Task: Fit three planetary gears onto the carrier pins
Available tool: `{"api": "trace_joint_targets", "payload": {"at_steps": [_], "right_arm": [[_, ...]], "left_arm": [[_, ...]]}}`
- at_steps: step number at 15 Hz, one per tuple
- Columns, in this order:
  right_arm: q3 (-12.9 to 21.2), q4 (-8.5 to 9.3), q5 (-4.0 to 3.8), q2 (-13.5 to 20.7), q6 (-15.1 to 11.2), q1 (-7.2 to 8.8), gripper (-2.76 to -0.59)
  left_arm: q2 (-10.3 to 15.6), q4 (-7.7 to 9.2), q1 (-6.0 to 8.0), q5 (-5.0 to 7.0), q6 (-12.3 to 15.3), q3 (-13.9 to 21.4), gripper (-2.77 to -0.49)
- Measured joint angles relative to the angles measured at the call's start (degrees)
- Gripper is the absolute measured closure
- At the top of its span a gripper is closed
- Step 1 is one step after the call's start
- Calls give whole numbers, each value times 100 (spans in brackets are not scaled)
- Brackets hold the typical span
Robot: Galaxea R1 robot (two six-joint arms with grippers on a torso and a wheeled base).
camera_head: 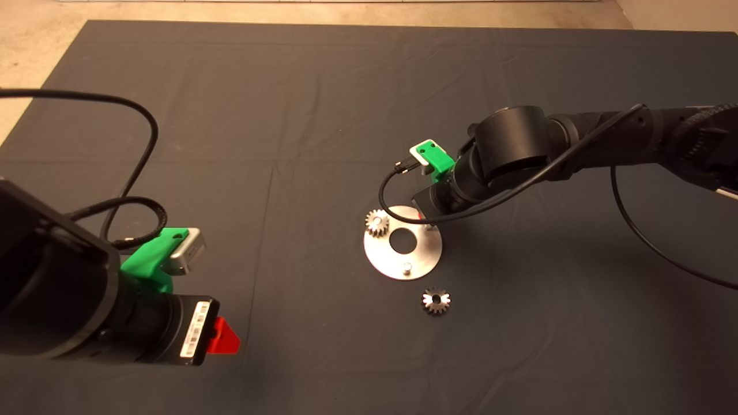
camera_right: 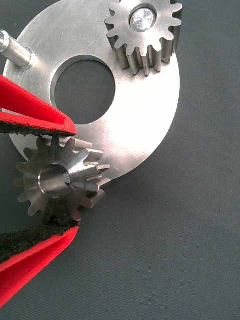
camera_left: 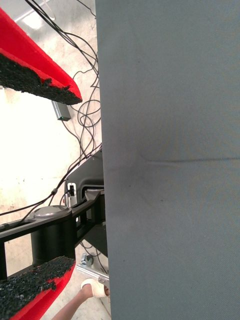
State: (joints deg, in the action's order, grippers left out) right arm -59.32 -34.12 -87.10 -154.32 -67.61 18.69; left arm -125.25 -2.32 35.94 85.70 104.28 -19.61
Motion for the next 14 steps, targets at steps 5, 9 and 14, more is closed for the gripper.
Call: {"api": "trace_joint_targets", "payload": {"at_steps": [5,9,14], "right_arm": [[0,0,2,-1,0,-4,-107],[0,0,-2,-37,0,-12,-107],[1,0,7,-108,0,-11,-107]], "left_arm": [[0,0,-2,0,0,2,-217],[0,0,0,2,0,0,-217],[0,0,0,-2,0,2,-217]]}}
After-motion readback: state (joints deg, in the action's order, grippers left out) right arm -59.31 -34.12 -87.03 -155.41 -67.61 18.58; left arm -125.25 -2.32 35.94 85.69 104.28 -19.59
